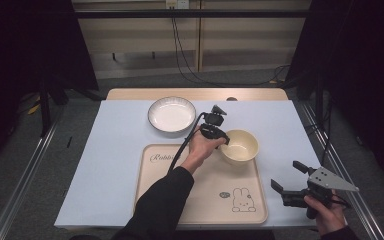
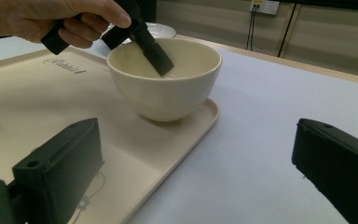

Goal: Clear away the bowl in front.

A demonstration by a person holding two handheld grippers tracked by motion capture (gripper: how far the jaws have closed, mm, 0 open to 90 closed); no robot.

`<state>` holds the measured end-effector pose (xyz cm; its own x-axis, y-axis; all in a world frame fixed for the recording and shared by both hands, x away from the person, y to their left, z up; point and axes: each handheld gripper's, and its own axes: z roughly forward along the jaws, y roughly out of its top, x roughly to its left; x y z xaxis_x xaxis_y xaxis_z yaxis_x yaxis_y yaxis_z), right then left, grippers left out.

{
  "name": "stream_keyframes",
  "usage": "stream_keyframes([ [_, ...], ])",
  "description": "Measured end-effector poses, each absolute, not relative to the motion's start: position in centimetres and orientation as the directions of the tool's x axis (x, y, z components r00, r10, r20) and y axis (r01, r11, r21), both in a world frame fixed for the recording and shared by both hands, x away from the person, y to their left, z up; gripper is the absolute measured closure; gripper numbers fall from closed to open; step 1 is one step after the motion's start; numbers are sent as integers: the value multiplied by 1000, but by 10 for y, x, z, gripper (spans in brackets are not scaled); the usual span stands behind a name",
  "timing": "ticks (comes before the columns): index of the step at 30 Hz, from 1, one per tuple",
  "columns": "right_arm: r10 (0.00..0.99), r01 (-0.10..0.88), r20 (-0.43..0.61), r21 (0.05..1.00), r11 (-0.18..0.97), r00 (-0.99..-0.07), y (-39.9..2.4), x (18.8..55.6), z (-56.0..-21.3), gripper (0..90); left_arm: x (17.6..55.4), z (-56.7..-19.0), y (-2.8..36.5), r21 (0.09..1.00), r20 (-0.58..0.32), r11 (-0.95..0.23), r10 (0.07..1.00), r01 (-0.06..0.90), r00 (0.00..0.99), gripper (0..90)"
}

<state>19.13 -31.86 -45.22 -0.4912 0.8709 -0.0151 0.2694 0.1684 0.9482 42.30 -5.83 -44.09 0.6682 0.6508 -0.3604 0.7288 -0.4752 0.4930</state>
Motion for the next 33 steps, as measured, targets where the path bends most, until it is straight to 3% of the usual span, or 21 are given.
stream_keyframes([
  [27,872,271,-12,948,165,-490,-319,192,-452,11,421,-454,-63,546,-339,-473,630,691,699,818],
  [30,871,268,-14,949,166,-491,-318,193,-453,11,420,-456,-62,561,-332,-458,638,689,695,754],
  [32,871,269,-12,949,164,-491,-319,192,-452,11,420,-457,-61,576,-331,-447,638,684,695,645],
  [33,871,269,-12,949,164,-491,-319,192,-452,11,420,-457,-61,583,-342,-436,633,685,694,645],
])
